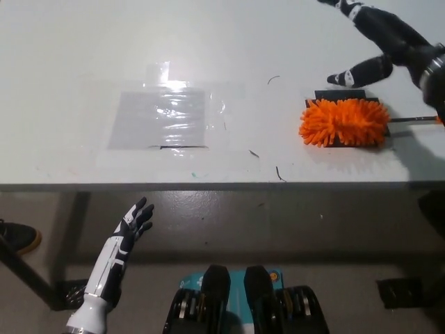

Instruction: The robot uses it right hand to pick up an extended orange duster kept in the middle of the desk and presses its handle against the desk to collapse it

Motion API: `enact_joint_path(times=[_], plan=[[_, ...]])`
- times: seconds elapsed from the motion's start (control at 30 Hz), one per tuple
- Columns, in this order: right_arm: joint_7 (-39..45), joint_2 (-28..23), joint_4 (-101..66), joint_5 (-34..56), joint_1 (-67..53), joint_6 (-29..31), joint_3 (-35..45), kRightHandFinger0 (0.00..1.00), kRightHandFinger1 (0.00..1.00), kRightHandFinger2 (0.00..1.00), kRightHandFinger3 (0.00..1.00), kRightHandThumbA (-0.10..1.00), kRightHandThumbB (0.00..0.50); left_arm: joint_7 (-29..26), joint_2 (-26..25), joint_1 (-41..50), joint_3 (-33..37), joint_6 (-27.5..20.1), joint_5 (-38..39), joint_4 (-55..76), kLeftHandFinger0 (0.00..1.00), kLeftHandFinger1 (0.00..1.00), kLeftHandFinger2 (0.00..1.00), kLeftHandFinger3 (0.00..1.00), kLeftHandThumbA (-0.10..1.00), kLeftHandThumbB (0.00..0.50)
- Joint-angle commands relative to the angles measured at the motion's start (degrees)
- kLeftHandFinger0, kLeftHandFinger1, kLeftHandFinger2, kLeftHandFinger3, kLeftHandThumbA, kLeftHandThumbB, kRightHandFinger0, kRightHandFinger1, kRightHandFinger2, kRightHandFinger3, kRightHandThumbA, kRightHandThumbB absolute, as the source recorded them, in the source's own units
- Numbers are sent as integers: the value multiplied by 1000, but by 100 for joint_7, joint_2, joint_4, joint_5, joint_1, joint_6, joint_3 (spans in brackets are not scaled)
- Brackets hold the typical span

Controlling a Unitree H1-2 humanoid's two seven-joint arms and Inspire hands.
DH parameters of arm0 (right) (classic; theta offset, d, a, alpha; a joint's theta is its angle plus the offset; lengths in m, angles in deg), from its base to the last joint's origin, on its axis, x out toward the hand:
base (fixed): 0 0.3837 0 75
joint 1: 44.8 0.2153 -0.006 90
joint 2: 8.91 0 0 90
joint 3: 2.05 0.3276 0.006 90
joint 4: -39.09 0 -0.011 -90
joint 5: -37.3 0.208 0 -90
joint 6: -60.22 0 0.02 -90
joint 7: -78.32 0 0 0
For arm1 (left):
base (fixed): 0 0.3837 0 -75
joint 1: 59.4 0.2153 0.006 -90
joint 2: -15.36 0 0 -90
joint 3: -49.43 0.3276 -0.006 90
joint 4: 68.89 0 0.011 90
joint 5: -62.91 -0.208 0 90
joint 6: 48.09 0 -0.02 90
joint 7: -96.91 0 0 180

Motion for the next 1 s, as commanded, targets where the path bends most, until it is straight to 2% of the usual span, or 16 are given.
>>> enact_joint_path(times=[0.0, 0.03, 0.1, 0.13, 0.23, 0.33, 0.4, 0.97], plan=[[634, 61, 1246, -481, 1018, -344, -405, 1000, 1000, 1000, 1000, 893, 425, 123, -91, -55, 28, -291, 77, 221, 1000, 1000, 1000, 1000, 1000, 128], [645, 129, 1527, -425, 1094, -247, -448, 1000, 1000, 1000, 1000, 915, 447, 121, -94, -47, 26, -256, 72, 245, 1000, 1000, 1000, 1000, 1000, 130], [669, 167, 1735, -416, 1169, -150, -540, 1000, 1000, 1000, 1000, 958, 446, 121, -98, -50, 22, -258, 74, 243, 1000, 1000, 1000, 1000, 1000, 136], [791, 233, 2017, -368, 1236, -26, -620, 1000, 1000, 1000, 1000, 1000, 445, 127, -101, -46, 21, -257, 79, 244, 1000, 1000, 1000, 1000, 1000, 123], [891, 340, 2462, -260, 1353, 86, -627, 1000, 1000, 1000, 1000, 1000, 500, 140, -97, -56, 11, -253, 100, 239, 1000, 1000, 1000, 1000, 1000, 113], [917, 378, 2620, -263, 1404, 145, -619, 1000, 1000, 1000, 1000, 1000, 500, 146, -95, -57, 5, -262, 97, 233, 1000, 1000, 1000, 1000, 1000, 112], [1173, 521, 2817, -133, 1409, 8, -577, 1000, 1000, 1000, 1000, 1000, 500, 148, -98, -39, -5, -278, 118, 212, 1000, 1000, 1000, 1000, 1000, 128], [1452, 611, 2789, -124, 1328, 65, -429, 1000, 1000, 1000, 1000, 1000, 500, 154, -116, -46, 15, -232, 121, 239, 1000, 1000, 1000, 1000, 1000, 116]])
